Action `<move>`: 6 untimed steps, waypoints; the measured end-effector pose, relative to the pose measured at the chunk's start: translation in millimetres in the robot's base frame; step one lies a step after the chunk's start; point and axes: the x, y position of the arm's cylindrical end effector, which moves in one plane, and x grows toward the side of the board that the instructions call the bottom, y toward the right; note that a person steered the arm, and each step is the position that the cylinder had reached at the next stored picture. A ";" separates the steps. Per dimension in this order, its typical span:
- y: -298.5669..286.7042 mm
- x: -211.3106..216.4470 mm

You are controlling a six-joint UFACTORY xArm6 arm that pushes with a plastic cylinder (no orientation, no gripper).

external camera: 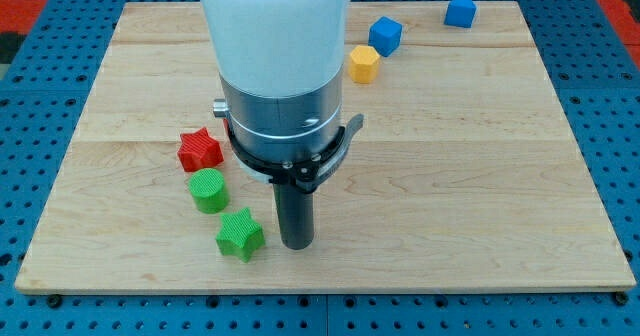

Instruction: Drag the green star to the bottom left

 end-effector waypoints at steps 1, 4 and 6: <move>-18.1 -1.7; -90.9 -1.7; -98.4 16.9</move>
